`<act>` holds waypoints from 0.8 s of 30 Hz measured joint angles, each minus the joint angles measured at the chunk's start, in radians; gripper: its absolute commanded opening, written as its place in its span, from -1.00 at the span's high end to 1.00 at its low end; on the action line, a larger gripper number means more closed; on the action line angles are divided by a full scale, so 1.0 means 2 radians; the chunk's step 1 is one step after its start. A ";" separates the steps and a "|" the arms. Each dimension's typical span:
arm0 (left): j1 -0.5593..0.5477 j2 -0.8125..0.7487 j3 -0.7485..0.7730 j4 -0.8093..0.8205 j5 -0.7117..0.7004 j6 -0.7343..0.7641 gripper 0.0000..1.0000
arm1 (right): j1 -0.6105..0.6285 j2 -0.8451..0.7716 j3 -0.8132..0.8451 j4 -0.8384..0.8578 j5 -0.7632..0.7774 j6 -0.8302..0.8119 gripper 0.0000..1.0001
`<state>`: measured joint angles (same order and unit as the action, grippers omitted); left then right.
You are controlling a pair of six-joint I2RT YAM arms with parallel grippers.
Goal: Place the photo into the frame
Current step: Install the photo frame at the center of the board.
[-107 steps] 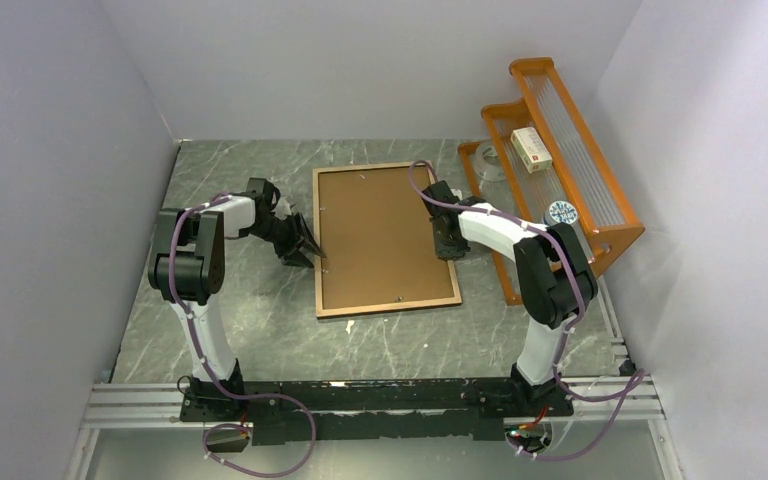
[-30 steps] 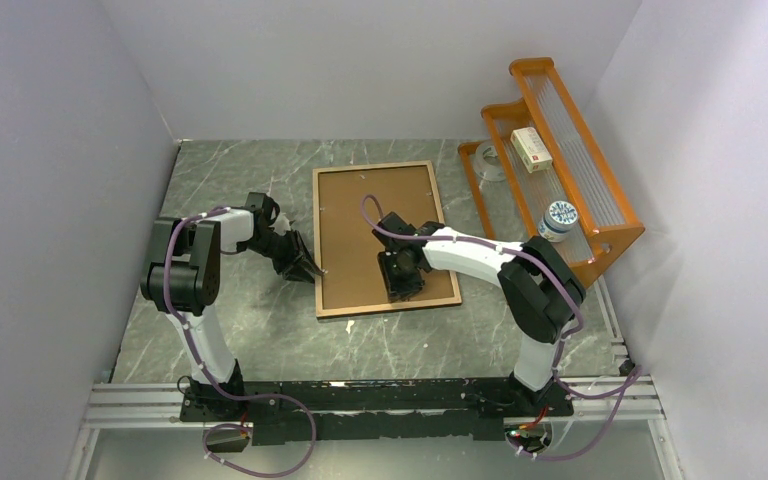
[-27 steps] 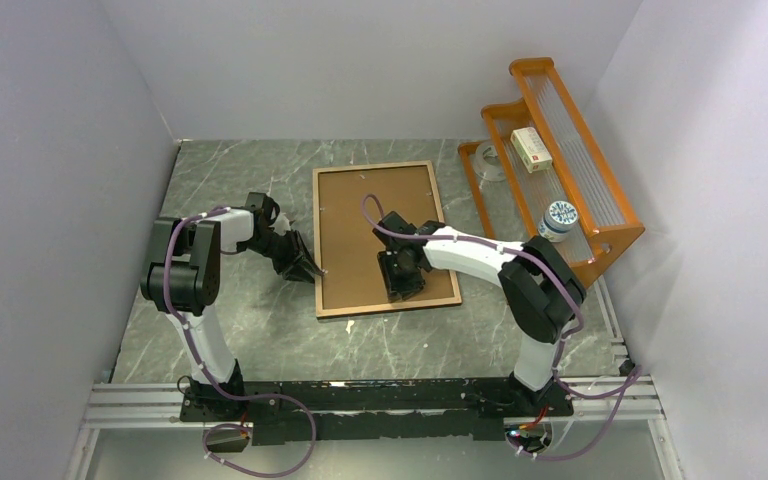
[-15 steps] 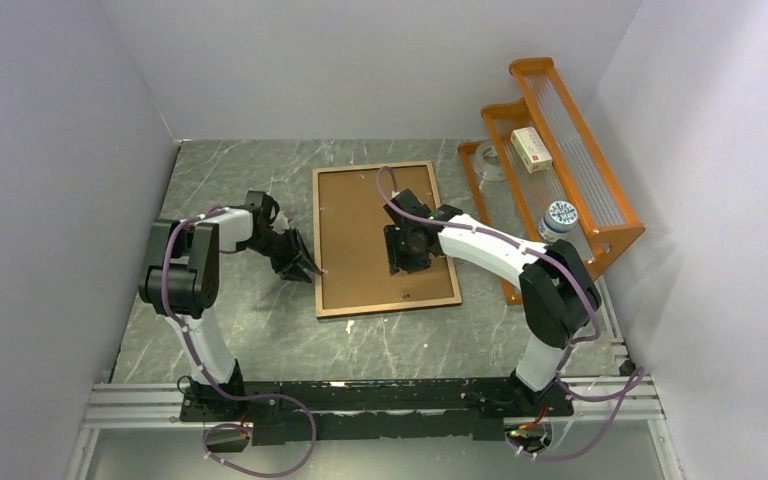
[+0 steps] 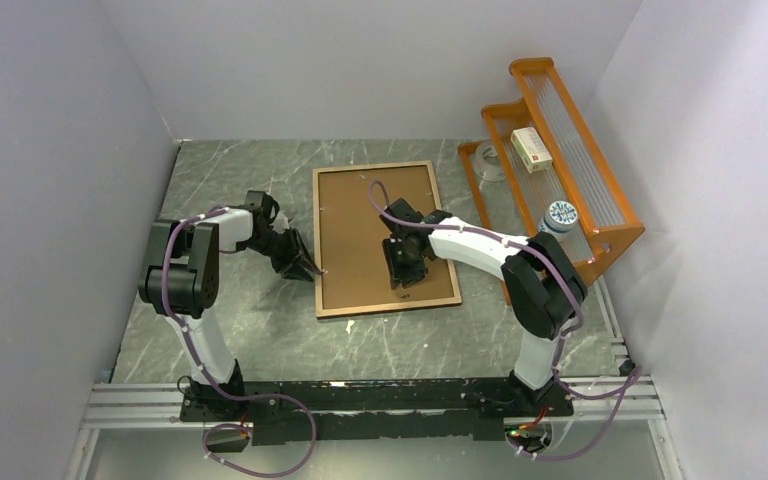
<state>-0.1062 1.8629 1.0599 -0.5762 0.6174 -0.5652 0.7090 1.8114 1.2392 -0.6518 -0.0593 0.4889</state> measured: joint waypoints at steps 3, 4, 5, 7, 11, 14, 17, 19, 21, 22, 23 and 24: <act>0.000 0.000 0.000 0.000 0.001 0.000 0.28 | 0.002 0.003 -0.010 0.001 -0.003 0.000 0.29; 0.000 0.000 0.000 0.001 0.002 0.000 0.29 | 0.002 0.003 -0.015 0.001 -0.003 0.000 0.28; 0.000 0.000 0.000 0.001 0.002 0.000 0.29 | 0.003 0.003 -0.018 0.001 -0.005 0.000 0.28; 0.000 0.000 0.000 0.002 0.002 0.000 0.29 | 0.003 0.003 -0.027 0.002 -0.009 0.000 0.29; 0.000 0.000 0.000 0.002 0.003 0.000 0.30 | 0.002 0.001 -0.031 0.007 -0.015 0.000 0.32; 0.000 0.000 0.000 0.002 0.003 0.000 0.30 | 0.003 -0.004 -0.038 0.013 -0.017 0.000 0.35; 0.000 0.000 0.000 0.002 0.003 0.000 0.31 | 0.003 -0.006 -0.042 0.014 -0.023 0.000 0.36; 0.000 0.000 0.000 0.002 0.004 0.000 0.31 | 0.003 -0.006 -0.042 0.015 -0.027 0.000 0.36; 0.000 0.000 0.000 0.002 0.004 0.000 0.32 | 0.003 -0.006 -0.043 0.015 -0.028 0.000 0.36; 0.000 0.000 0.000 0.002 0.004 0.000 0.32 | 0.003 -0.006 -0.043 0.015 -0.028 0.000 0.35; 0.000 0.000 0.000 0.002 0.004 0.000 0.32 | 0.003 -0.006 -0.043 0.015 -0.028 0.000 0.35; 0.000 0.000 0.000 0.002 0.004 0.000 0.32 | 0.003 -0.006 -0.043 0.015 -0.029 0.000 0.35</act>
<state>-0.1062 1.8633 1.0599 -0.5716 0.6254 -0.5655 0.7143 1.7985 1.1542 -0.6216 -0.1173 0.4896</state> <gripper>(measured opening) 0.344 0.324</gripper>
